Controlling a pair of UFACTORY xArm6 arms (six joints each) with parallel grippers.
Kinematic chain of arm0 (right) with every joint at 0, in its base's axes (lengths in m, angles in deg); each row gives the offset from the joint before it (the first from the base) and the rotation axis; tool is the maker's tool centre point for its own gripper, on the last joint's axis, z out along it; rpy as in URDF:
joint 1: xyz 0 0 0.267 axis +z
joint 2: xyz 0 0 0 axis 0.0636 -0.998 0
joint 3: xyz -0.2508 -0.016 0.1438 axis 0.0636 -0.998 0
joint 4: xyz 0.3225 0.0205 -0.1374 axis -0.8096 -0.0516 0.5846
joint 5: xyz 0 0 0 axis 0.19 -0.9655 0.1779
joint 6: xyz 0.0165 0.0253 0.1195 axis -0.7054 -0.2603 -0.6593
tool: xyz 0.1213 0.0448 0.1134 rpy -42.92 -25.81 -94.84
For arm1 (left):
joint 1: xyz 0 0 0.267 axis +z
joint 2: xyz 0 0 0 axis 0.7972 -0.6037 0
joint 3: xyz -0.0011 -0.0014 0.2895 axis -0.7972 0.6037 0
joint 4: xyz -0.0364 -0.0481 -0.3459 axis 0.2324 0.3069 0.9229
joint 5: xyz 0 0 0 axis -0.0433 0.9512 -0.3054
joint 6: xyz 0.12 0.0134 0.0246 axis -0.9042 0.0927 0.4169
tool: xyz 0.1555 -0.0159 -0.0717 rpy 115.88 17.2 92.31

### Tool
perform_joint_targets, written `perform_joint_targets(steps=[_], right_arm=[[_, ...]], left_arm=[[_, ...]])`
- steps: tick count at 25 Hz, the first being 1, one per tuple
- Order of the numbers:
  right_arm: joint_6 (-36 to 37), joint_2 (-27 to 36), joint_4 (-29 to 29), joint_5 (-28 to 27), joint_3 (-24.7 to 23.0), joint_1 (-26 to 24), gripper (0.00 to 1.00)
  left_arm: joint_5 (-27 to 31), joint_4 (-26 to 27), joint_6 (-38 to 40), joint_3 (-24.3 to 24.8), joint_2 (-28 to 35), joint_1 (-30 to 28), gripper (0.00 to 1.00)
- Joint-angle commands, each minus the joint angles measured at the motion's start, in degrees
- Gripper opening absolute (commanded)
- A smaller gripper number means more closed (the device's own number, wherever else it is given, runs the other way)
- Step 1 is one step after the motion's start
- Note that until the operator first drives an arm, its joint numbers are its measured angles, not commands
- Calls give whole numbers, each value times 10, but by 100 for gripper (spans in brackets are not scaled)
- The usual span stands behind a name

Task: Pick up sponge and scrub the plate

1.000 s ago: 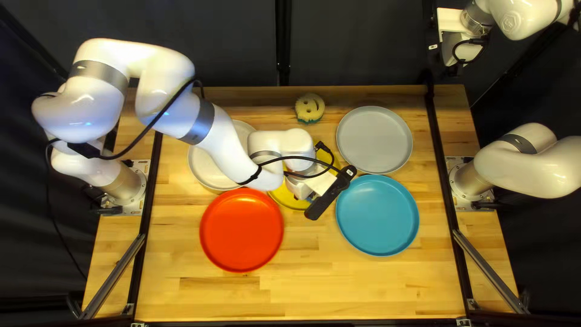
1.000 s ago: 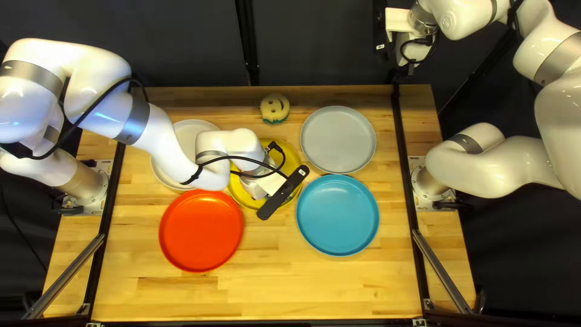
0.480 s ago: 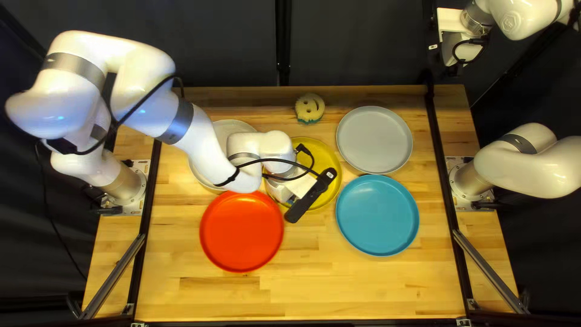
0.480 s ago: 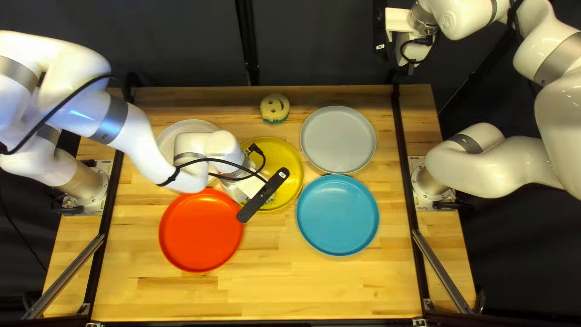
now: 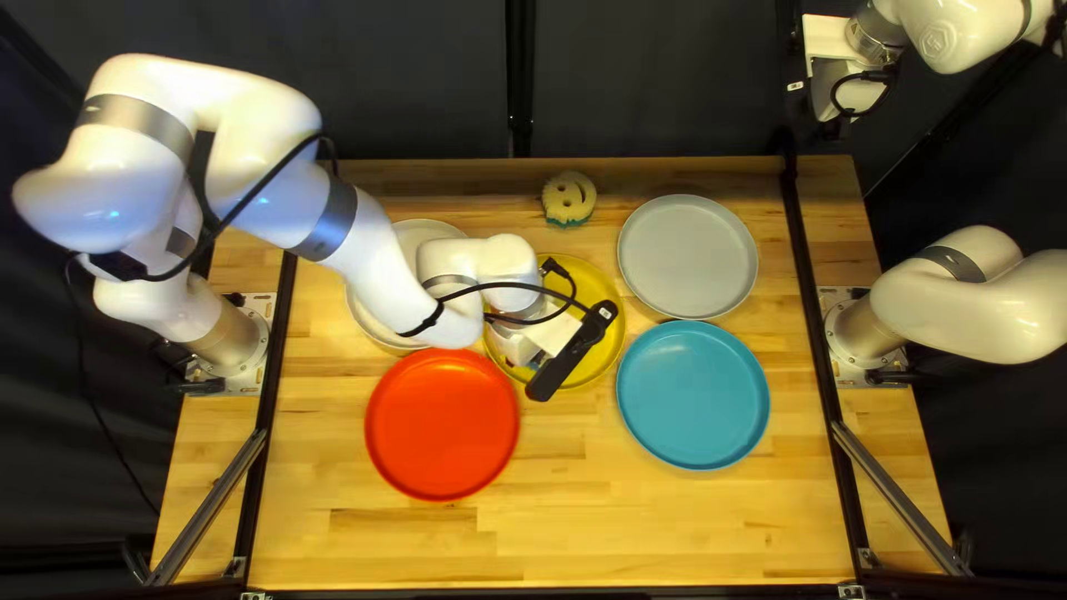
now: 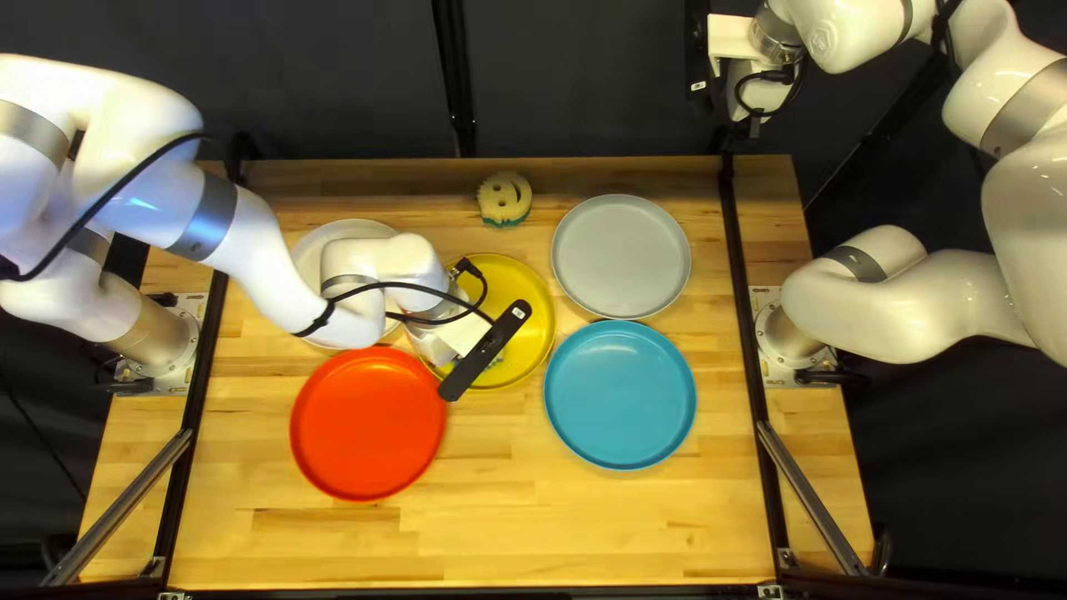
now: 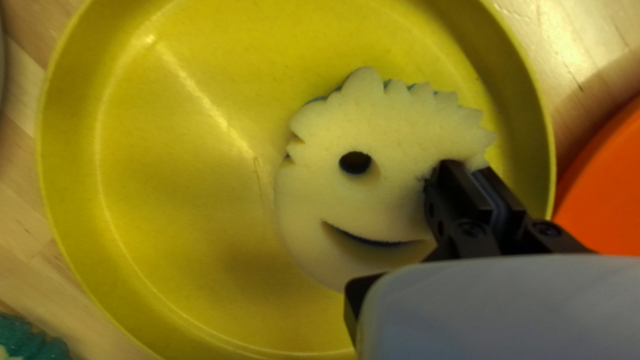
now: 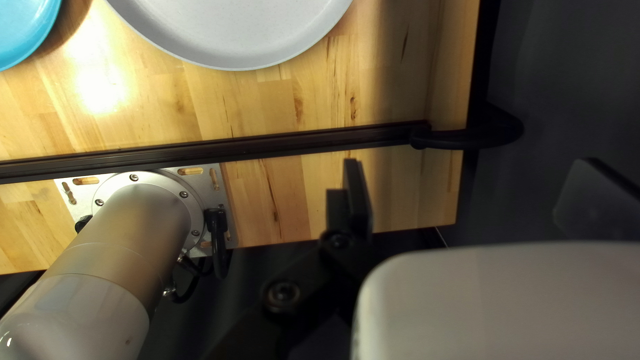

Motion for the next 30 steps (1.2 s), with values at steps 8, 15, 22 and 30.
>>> perform_joint_targets(steps=[8, 15, 22, 30], right_arm=[[0, 0, 0, 0, 0, 0, 100], [0, 0, 0, 0, 0, 0, 100], [0, 0, 0, 0, 0, 0, 100], [0, 0, 0, 0, 0, 0, 100]], left_arm=[[-4, 24, -44, 13, 1, 18, 0], [-21, 25, -18, 120, 82, 12, 0], [-26, 30, -8, 168, 111, 13, 0], [-4, 22, -12, 66, 45, 20, 0]])
